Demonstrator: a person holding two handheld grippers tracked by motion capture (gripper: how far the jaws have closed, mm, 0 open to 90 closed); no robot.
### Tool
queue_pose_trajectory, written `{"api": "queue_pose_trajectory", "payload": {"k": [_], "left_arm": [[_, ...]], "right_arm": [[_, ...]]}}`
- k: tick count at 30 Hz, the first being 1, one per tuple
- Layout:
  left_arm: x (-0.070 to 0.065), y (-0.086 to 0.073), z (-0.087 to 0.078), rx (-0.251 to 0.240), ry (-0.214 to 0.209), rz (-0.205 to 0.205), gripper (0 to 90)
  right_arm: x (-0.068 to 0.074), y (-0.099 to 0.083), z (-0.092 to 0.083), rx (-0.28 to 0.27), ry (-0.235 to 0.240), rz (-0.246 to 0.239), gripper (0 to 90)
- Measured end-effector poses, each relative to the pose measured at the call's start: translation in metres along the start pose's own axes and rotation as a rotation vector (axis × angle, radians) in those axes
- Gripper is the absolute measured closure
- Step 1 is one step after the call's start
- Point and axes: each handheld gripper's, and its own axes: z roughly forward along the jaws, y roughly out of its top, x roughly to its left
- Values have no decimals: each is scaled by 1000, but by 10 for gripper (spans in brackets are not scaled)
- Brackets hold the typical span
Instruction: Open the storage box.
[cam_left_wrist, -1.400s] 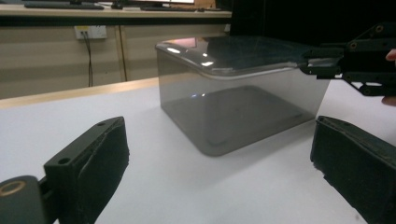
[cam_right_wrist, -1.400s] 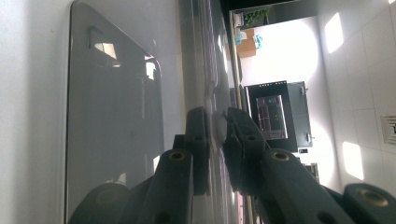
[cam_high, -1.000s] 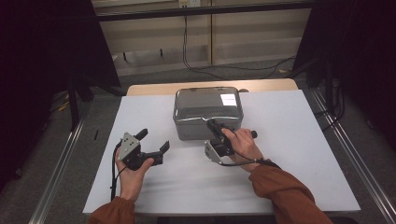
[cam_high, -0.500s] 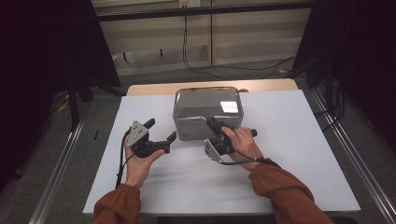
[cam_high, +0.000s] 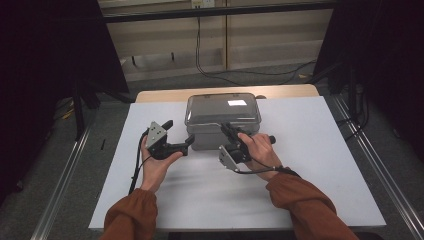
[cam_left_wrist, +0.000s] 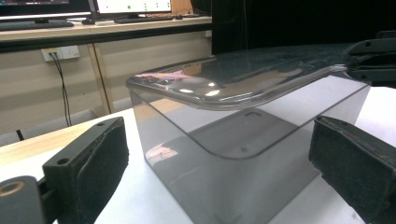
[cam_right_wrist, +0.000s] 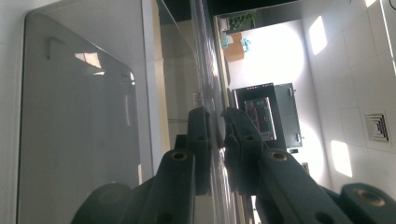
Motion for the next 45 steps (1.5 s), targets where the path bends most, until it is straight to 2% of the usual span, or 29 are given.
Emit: {"api": "queue_pose_trajectory", "payload": {"k": [4, 7, 8, 11, 14, 19, 20, 23, 26, 30, 32, 34, 37, 42, 45], "left_arm": [[2, 2, 6, -12, 7, -15, 47], [4, 2, 9, -4, 11, -18, 47], [5, 3, 13, 5, 11, -1, 47], [6, 4, 17, 10, 17, -1, 47], [10, 6, 26, 20, 50, 36, 53], [13, 8, 33, 25, 56, 40, 63], [13, 9, 36, 13, 63, 26, 76], [11, 9, 40, 12, 64, 25, 92], [10, 9, 42, -5, 60, 17, 113], [12, 9, 41, -8, 63, 30, 152], [13, 10, 40, -11, 68, 52, 161], [13, 10, 39, -18, 61, 49, 206], [12, 10, 40, -22, 56, 52, 218], [11, 10, 40, -20, 44, 65, 256], [12, 10, 40, -20, 49, 64, 256]], "right_arm": [[-2, 0, 0, -1, -5, -2, 811], [-4, 0, 0, -3, -4, -4, 813], [-6, 0, 0, -3, -8, -2, 814], [-7, 0, 0, -4, -9, -2, 815], [-8, 1, 0, -3, -13, -3, 816], [-8, 0, 0, -3, -10, 1, 815], [-8, 0, 1, -5, -10, 0, 815], [-8, 0, 1, -3, -10, 6, 814], [-8, 1, 1, -5, -10, 8, 812], [-6, 1, 1, -5, -5, 4, 806], [-5, 0, 1, -4, -4, 12, 804], [-5, 0, 1, -2, -5, 15, 801], [-5, 0, 1, -3, -2, 19, 790], [-6, -4, 3, 4, 6, 64, 718], [-6, -7, 2, 7, 17, 117, 690]]}}
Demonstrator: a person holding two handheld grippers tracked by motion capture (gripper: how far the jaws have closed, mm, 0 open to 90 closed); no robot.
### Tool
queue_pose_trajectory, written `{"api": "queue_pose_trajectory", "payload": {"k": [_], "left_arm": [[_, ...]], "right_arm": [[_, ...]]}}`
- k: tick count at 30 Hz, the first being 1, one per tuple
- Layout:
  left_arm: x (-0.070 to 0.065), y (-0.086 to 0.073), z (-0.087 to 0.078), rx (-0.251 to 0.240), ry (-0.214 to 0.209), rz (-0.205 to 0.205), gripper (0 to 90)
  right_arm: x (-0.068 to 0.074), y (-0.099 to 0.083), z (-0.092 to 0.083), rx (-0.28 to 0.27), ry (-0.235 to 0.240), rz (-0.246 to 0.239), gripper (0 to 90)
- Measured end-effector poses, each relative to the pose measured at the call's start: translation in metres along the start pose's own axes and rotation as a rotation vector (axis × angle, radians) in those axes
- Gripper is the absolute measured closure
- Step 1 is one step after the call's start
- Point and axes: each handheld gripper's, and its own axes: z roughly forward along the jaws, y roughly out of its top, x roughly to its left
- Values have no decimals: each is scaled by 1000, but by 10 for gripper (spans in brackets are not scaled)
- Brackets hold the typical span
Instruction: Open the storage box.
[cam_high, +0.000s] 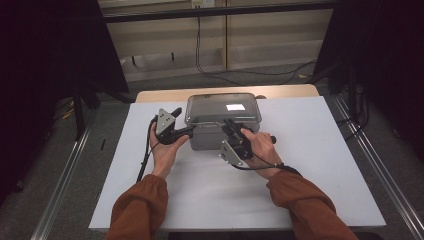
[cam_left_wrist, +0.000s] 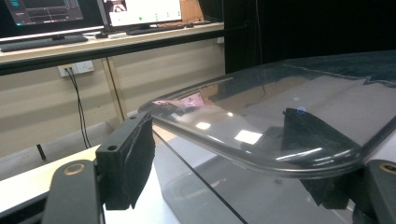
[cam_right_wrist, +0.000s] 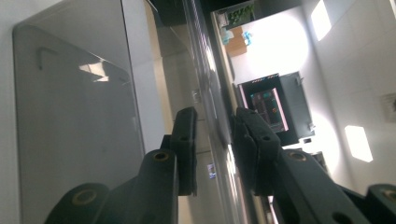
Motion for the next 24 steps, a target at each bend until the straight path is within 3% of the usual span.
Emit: {"api": "queue_pose_trajectory", "payload": {"k": [8, 10, 13, 14, 17, 18, 22, 24], "left_arm": [[-1, 0, 0, -10, -12, 3, 275], [0, 0, 0, -9, -9, 2, 273], [0, 0, 0, -9, -7, 5, 269], [0, 0, 0, -8, -8, 7, 269], [0, 0, 0, -9, -8, 5, 270], [0, 0, 0, -9, -8, 6, 270], [0, 1, 0, -7, -6, 18, 268], [0, 2, 0, -12, -4, 17, 269]], "right_arm": [[-2, -11, -1, 7, 2, 90, 628], [-5, -18, -2, 7, 13, 157, 615], [-7, -22, -1, 5, 19, 196, 599], [-9, -26, -1, -3, 26, 248, 567], [-10, -30, -1, 1, 28, 291, 544], [-12, -35, -1, -4, 35, 354, 500], [-16, -43, 1, 6, 47, 439, 416], [-19, -49, 1, 12, 56, 506, 388]]}}
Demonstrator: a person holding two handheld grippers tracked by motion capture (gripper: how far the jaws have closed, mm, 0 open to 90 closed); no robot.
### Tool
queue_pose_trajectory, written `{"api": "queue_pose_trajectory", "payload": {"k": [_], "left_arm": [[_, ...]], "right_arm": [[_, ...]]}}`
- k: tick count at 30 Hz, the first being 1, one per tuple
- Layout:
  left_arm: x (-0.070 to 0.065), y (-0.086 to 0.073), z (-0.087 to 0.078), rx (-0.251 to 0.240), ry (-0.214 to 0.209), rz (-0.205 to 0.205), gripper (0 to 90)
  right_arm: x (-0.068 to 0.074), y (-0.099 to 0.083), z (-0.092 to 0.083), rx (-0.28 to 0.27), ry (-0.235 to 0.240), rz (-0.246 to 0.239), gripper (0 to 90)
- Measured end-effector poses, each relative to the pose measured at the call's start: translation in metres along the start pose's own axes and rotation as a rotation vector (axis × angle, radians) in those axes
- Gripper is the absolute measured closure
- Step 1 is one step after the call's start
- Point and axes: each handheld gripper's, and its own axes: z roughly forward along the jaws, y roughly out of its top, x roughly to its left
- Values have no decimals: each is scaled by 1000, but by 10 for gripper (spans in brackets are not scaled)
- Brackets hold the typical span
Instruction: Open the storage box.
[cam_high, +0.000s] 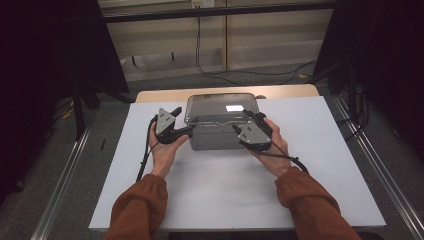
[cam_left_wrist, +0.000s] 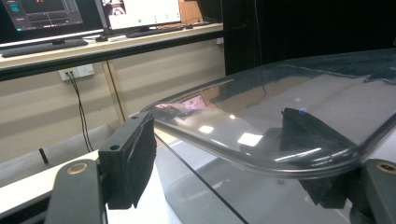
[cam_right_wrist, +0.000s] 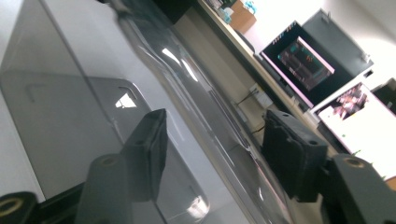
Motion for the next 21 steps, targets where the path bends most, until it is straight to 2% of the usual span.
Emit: {"api": "queue_pose_trajectory", "payload": {"k": [2, 3, 6, 8, 9, 11, 14, 21], "left_arm": [[0, 0, 0, 2, 1, 1, 265], [0, 1, 0, 3, -1, 3, 264], [0, 1, 0, 6, -1, 9, 265], [1, 1, 0, 5, -2, 5, 265], [1, 1, 0, 4, -1, 8, 265], [1, 2, 0, -1, -2, 2, 265], [1, 3, 0, -4, -2, 6, 270], [2, 6, 0, -8, -3, 9, 277]], "right_arm": [[-2, -2, 1, -3, 5, 18, 382], [-8, -10, 3, 1, 12, 97, 364], [-16, -19, 4, -9, 18, 182, 353], [-18, -20, 4, -6, 18, 196, 348], [-23, -25, 4, -14, 26, 243, 347], [-25, -26, 4, -16, 27, 253, 347], [-32, -31, 5, -35, 43, 305, 350], [-39, -36, 6, -60, 52, 359, 350]]}}
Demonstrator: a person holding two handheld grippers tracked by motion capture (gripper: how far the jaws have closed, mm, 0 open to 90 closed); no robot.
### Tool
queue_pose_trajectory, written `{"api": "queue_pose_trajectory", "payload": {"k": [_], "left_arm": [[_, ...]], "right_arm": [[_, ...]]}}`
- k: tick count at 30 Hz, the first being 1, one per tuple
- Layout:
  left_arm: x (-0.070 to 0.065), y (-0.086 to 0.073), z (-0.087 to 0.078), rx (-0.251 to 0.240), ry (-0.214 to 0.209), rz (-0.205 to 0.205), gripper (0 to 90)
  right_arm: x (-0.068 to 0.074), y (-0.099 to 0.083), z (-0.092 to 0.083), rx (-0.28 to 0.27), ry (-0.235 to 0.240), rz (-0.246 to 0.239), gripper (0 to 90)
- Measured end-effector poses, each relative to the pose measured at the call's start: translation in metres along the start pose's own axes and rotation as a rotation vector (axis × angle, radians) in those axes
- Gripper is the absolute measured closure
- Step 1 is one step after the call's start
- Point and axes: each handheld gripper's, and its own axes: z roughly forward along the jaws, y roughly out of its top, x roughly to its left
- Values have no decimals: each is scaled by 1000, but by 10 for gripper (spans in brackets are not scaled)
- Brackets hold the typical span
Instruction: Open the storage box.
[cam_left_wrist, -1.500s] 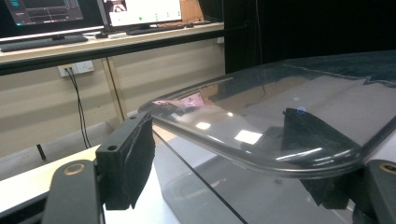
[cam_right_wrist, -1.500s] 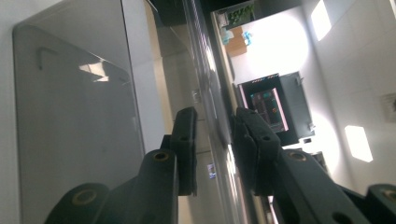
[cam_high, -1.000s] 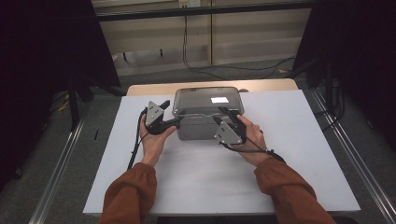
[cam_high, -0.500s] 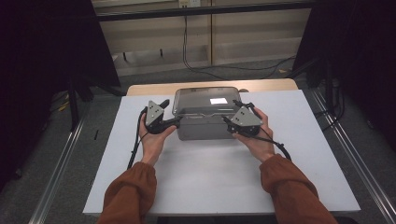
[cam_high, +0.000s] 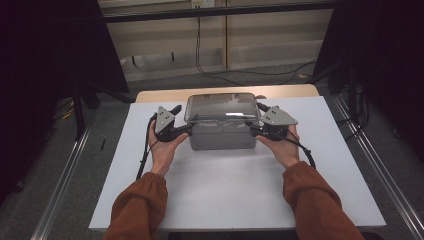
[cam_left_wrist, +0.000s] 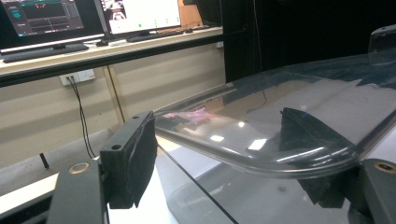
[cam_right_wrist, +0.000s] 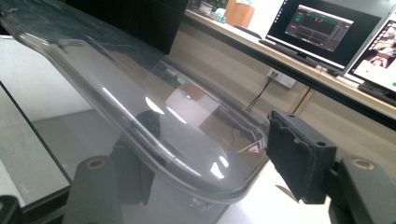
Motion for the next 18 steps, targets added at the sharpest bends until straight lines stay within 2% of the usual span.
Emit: {"api": "queue_pose_trajectory", "payload": {"k": [4, 7, 10, 16, 17, 18], "left_arm": [[1, 1, 0, -9, -6, -24, 281], [0, 2, 1, -16, -8, -24, 286], [1, 3, 1, -18, -10, -22, 297], [1, 7, 1, -9, -2, -4, 282], [1, 8, 2, -10, -1, -23, 275], [2, 8, 3, -10, -3, -25, 273]], "right_arm": [[-4, -2, 1, -3, 4, 16, 353], [-7, -3, 3, -14, -10, 22, 344], [-8, -3, 4, -17, -2, 28, 348], [-9, -4, 5, -30, 3, 27, 399], [-10, -3, 5, -35, 6, 35, 412], [-10, -3, 6, -38, 8, 37, 415]]}}
